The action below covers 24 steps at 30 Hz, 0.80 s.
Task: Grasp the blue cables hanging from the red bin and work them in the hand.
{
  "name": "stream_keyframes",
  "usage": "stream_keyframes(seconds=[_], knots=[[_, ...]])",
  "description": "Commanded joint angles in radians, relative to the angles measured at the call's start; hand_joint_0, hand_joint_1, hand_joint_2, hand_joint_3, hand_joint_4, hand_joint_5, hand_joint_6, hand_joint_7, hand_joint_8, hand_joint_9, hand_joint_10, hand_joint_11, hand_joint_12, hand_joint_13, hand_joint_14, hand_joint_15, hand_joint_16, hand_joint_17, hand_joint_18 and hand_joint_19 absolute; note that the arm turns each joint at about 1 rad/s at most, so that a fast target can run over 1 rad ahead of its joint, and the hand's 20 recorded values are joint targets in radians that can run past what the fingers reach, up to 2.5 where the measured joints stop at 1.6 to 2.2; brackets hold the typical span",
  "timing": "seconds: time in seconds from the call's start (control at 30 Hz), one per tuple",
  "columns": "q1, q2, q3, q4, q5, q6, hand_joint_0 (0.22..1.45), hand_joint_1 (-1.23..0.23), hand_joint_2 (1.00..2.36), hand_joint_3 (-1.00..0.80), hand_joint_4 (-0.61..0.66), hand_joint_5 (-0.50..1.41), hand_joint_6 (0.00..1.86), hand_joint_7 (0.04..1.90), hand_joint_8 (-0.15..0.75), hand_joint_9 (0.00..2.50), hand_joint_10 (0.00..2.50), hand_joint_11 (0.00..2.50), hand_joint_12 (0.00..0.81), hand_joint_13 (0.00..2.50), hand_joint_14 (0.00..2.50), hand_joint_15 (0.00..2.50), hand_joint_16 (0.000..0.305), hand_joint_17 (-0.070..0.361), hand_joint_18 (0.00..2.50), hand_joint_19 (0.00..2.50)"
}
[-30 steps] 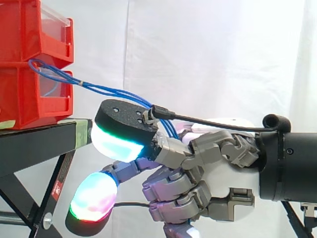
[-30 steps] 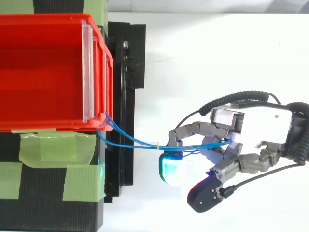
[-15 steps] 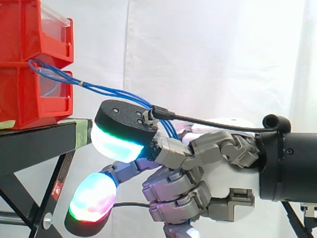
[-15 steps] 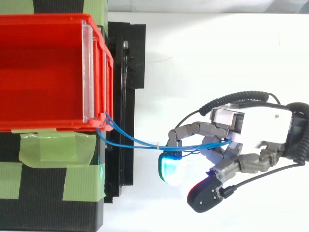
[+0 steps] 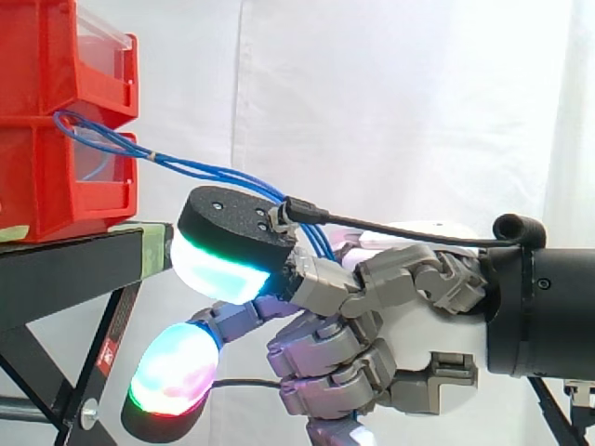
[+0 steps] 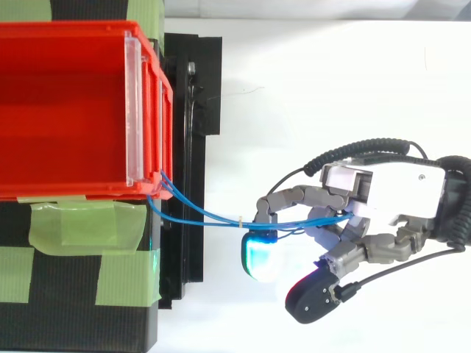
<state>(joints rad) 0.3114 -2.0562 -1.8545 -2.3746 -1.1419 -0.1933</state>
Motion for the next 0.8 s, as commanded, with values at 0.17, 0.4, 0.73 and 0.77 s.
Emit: stream_keyframes(seconds=[0.17,0.4,0.73,0.77], knots=[[0.0,-0.001,0.0,0.0,0.001,0.0,0.81,-0.56,1.01,-0.87,0.28,0.09,0.44,1.26,0.577,1.93,2.5,2.5,0.723,2.08,2.5,2.09,0.213,0.16,2.5,0.74],[0.0,0.001,0.0,0.0,0.001,0.0,0.81,-0.56,1.0,-0.87,0.27,0.09,0.44,1.26,0.577,1.93,2.5,2.5,0.723,2.08,2.5,2.09,0.213,0.16,2.5,0.74],[0.0,0.001,0.0,0.0,-0.001,0.0,0.81,-0.56,1.0,-0.87,0.26,0.08,0.45,1.26,0.577,1.93,2.5,2.5,0.723,2.08,2.5,2.09,0.213,0.16,2.5,0.74],[0.0,-0.001,0.0,0.0,0.001,0.0,0.81,-0.56,1.0,-0.87,0.26,0.07,0.46,1.25,0.577,1.93,2.5,2.5,0.723,2.08,2.5,2.09,0.213,0.16,2.5,0.74]])
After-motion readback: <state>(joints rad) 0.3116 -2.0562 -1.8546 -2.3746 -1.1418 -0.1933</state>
